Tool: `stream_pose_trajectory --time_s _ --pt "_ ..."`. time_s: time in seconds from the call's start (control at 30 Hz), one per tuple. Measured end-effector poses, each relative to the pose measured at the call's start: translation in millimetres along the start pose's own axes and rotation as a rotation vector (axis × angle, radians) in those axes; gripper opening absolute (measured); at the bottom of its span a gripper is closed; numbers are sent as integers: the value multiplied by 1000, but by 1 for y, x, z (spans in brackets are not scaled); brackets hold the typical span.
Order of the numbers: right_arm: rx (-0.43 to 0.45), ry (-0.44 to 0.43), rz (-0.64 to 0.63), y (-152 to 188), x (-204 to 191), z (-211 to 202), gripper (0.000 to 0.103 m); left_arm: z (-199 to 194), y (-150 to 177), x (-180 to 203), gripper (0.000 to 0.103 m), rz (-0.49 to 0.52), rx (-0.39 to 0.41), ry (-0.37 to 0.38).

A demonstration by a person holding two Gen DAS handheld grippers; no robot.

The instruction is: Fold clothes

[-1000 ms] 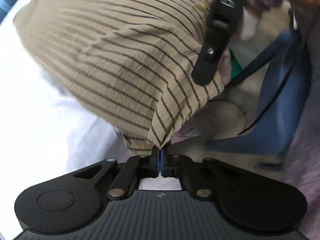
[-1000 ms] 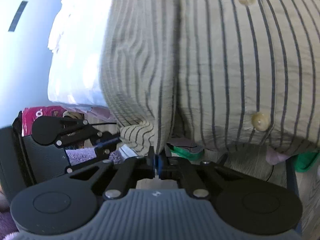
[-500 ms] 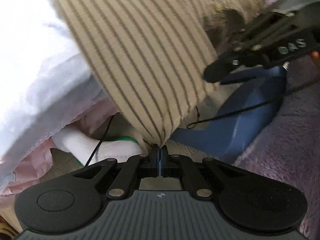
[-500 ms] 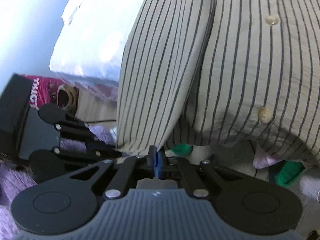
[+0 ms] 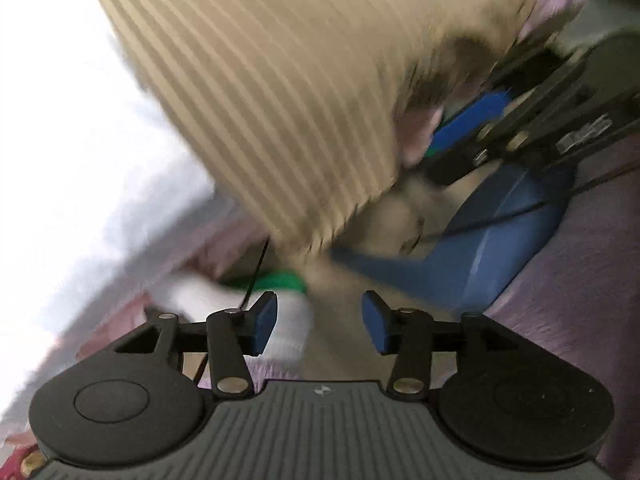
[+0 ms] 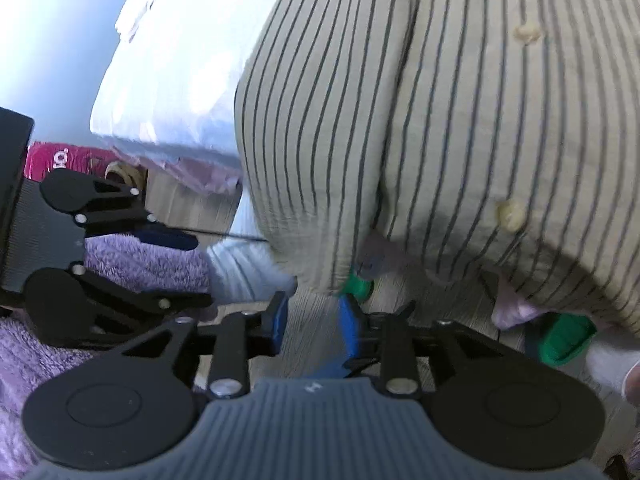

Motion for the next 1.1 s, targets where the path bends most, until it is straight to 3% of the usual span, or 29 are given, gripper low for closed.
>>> stream_pose_trajectory --time_s 0.2,0.4,0.6,0.73,1.1 --pt "96 49 34 -12 21 -25 38 -43 -67 -8 45 9 154 -16" --pt "174 188 8 -21 59 -63 38 -65 -141 8 44 100 203 -53" --pt "208 295 59 -22 110 -91 39 -58 -192 46 43 198 267 7" --pt "218 370 81 -16 159 -124 39 -41 -215 73 43 253 267 44" --pt "188 419 103 5 252 -184 39 -1 -258 100 43 269 255 82"
Point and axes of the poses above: each gripper's, at about its wrist camera, not at the fingertips, and z roughly the way its jaws point, x to its right, y to its underside, the point moved 10 cm from there along z, roughly the way its jaws point, and after that the axes turned 5 degrees about z, right-handed, at the moved point
